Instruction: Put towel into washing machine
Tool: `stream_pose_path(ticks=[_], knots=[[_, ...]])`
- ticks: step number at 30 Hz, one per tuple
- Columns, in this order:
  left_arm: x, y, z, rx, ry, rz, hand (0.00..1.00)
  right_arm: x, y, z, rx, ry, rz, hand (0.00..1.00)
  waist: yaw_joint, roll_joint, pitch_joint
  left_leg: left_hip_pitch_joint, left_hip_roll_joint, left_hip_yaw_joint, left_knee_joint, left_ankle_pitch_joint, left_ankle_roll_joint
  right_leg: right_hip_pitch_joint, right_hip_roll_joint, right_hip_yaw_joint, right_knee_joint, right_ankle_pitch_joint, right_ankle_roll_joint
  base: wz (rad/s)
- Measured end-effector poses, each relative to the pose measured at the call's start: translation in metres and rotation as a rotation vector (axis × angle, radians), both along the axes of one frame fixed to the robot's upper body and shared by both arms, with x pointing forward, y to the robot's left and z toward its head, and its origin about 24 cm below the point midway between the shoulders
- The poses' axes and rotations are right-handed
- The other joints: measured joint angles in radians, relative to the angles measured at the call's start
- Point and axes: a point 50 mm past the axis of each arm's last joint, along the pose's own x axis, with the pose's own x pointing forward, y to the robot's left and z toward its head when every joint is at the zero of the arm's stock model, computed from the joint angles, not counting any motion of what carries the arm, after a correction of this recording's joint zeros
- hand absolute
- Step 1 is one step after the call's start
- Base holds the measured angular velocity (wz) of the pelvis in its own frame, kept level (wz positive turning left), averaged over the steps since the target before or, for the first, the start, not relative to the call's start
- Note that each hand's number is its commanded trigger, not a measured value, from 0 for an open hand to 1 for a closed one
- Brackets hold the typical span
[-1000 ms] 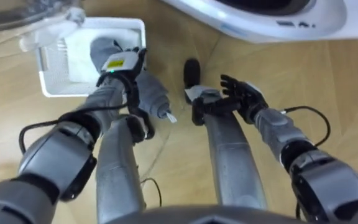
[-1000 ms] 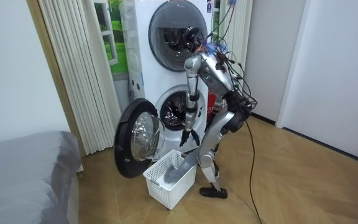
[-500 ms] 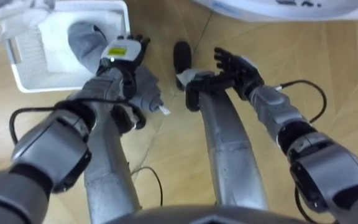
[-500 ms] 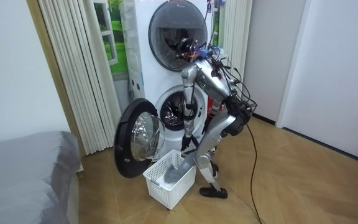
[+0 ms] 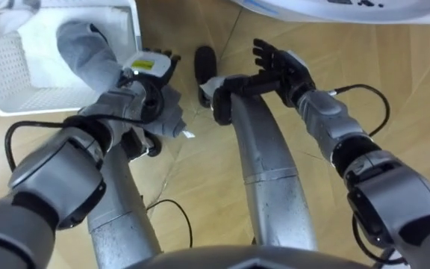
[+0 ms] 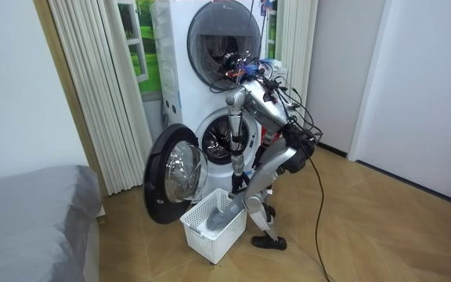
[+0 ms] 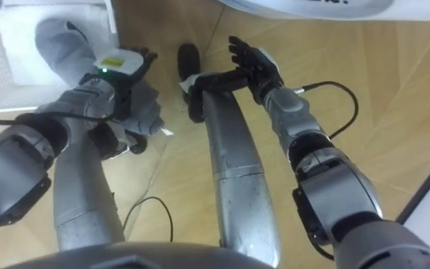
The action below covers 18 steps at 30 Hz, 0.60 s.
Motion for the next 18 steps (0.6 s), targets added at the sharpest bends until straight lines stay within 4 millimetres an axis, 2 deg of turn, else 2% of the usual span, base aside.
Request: stream_pose_path(ticks=[1, 2, 3, 13, 18], knots=[[0.001, 0.000, 0.000, -0.001, 0.024, 0.007, 0.64, 0.001, 0.000, 0.001, 0.001, 0.000, 0.004, 0.00, -0.001, -0.001, 0.0000, 0.000, 0.000, 0.000, 0.000, 0.000, 0.000, 0.000, 0.001, 0.001, -0.001, 0.000, 0.000, -0.04], [0.001, 0.000, 0.001, -0.002, 0.035, 0.009, 0.80, 0.001, 0.000, 0.001, 0.002, 0.000, 0.007, 0.00, -0.001, -0.001, 0.0000, 0.000, 0.001, 0.001, 0.000, 0.000, 0.000, 0.000, 0.002, 0.002, -0.001, 0.000, 0.000, -0.04], [0.001, 0.000, 0.001, -0.001, 0.054, 0.012, 1.00, 0.002, 0.000, 0.002, 0.003, 0.001, 0.008, 0.00, -0.001, -0.001, 0.0004, 0.000, 0.002, 0.001, 0.000, 0.000, 0.000, -0.001, 0.004, 0.002, -0.001, 0.000, 0.000, 0.00], [-0.001, 0.002, -0.001, 0.080, 0.179, -0.020, 1.00, 0.012, 0.001, 0.012, -0.004, -0.033, 0.016, 0.00, -0.024, -0.018, -0.0001, 0.001, 0.004, 0.009, -0.022, 0.005, -0.002, -0.005, 0.007, 0.010, -0.023, 0.007, 0.002, 0.00], [0.001, -0.002, 0.000, 0.136, 0.200, -0.062, 1.00, 0.010, -0.003, 0.008, -0.009, -0.018, 0.000, 0.00, -0.026, -0.018, -0.0001, 0.001, 0.006, 0.014, -0.034, 0.010, 0.003, -0.002, 0.007, 0.007, -0.043, 0.017, 0.003, -0.02]])
